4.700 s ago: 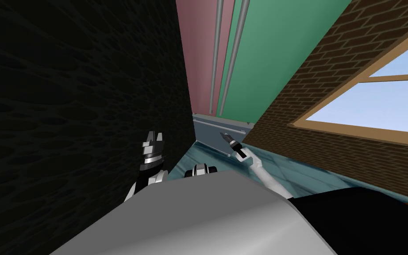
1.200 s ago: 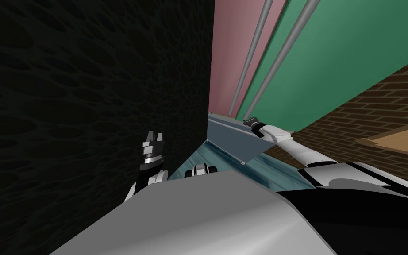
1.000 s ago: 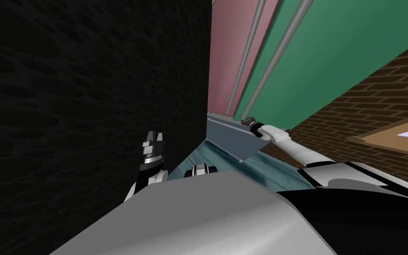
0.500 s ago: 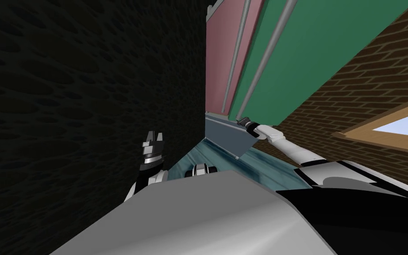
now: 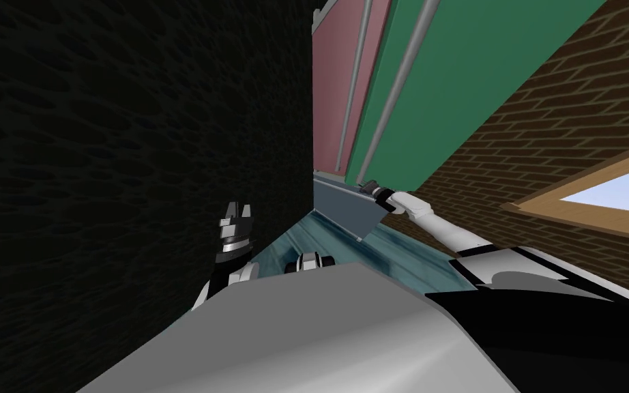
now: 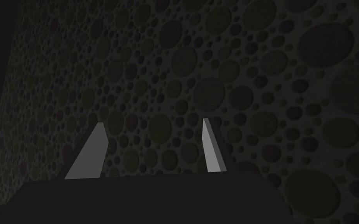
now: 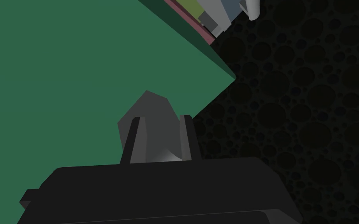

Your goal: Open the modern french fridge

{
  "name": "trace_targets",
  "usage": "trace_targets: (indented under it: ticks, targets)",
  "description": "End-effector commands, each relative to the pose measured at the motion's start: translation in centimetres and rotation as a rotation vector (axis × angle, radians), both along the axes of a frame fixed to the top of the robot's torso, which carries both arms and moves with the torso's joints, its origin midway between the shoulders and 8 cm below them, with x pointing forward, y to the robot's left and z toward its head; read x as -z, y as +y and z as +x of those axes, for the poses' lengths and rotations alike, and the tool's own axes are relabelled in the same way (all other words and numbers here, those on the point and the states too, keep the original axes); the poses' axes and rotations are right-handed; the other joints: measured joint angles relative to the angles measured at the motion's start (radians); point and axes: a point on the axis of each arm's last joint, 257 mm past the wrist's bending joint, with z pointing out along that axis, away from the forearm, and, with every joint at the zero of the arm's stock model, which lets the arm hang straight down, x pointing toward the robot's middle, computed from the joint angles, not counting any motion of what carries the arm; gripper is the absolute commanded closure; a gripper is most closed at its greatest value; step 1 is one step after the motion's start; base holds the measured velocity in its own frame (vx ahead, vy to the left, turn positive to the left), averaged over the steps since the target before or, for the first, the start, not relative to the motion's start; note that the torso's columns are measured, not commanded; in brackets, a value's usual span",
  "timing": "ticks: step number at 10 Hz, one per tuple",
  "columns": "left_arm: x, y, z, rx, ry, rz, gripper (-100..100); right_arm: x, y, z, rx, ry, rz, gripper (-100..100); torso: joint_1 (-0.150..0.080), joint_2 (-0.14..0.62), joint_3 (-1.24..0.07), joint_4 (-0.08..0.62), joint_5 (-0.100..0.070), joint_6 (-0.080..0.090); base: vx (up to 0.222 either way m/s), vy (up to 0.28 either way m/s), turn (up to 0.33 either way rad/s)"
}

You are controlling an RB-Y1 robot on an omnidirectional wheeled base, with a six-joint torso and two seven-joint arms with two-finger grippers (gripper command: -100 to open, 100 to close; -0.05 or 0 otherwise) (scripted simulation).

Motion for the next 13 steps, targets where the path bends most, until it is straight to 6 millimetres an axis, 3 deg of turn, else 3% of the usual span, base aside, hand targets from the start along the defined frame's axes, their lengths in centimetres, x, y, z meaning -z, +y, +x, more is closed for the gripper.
trace_targets:
  ticks: [1, 2, 5, 6, 7, 8, 13]
  targets:
    - [0.0, 0.0, 0.0, 0.000, 0.000, 0.000, 0, 0.1, 4.0, -0.3, -0.082, -0.001, 0.003, 100, -0.001, -0.002, -0.001, 0.000, 0.001, -0.001, -0.152, -0.169, 0.029]
    - [0.0, 0.0, 0.0, 0.000, 0.000, 0.000, 0, 0.1, 4.0, -0.3, -0.082, -0.001, 0.003, 100, -0.003, -0.003, -0.003, 0.000, 0.000, -0.004, -0.114, -0.112, 0.038]
    - [0.0, 0.0, 0.0, 0.000, 0.000, 0.000, 0, -0.1, 8.9, -0.8, -0.192, -0.004, 0.003, 100, 0.000, 0.000, -0.001, 0.001, 0.001, -0.005, -0.149, -0.148, 0.024]
    - [0.0, 0.0, 0.0, 0.000, 0.000, 0.000, 0, -0.1, 8.9, -0.8, -0.192, -0.004, 0.003, 100, -0.001, 0.002, 0.001, 0.002, 0.001, -0.006, -0.123, -0.146, 0.049]
    - [0.0, 0.0, 0.0, 0.000, 0.000, 0.000, 0, -0.1, 10.6, -1.1, -0.228, -0.005, 0.003, 100, 0.002, -0.001, -0.001, 0.000, 0.001, -0.003, -0.127, -0.116, 0.016]
    - [0.0, 0.0, 0.0, 0.000, 0.000, 0.000, 0, 0.0, 9.3, -1.0, -0.199, -0.004, 0.002, 100, 0.003, -0.001, -0.001, 0.000, 0.002, -0.005, -0.069, -0.059, -0.004]
    - [0.0, 0.0, 0.0, 0.000, 0.000, 0.000, 0, 0.1, 17.8, -3.4, -0.394, -0.002, 0.005, 100, -0.004, 0.003, 0.001, 0.002, -0.001, -0.001, -0.109, -0.222, 0.046]
